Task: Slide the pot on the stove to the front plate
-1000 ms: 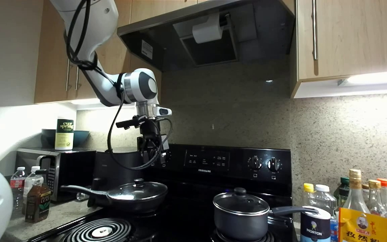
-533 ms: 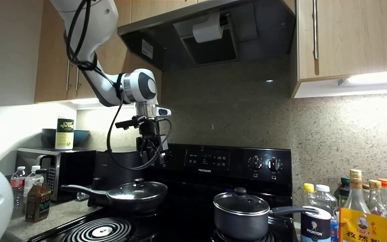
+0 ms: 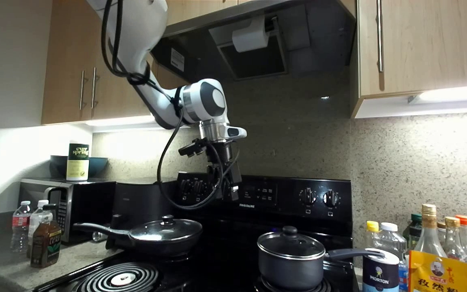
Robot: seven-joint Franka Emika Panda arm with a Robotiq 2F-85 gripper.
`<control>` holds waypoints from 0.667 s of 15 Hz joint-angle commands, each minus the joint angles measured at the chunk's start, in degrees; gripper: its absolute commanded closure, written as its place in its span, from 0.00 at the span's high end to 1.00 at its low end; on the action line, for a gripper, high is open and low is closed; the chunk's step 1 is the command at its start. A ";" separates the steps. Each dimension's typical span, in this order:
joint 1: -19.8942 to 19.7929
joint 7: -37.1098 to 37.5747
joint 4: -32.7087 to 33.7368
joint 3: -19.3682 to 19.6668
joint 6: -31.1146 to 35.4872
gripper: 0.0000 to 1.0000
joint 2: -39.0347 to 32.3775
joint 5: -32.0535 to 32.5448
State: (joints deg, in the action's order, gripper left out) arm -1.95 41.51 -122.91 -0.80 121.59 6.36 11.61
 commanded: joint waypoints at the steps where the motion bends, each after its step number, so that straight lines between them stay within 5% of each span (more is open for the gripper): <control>1: -3.00 6.99 -3.60 1.67 1.16 1.00 2.97 3.67; 10: -3.47 6.89 -2.35 2.48 0.13 1.00 1.57 2.02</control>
State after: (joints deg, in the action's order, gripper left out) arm -5.19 48.47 -125.34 1.89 121.80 7.95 13.70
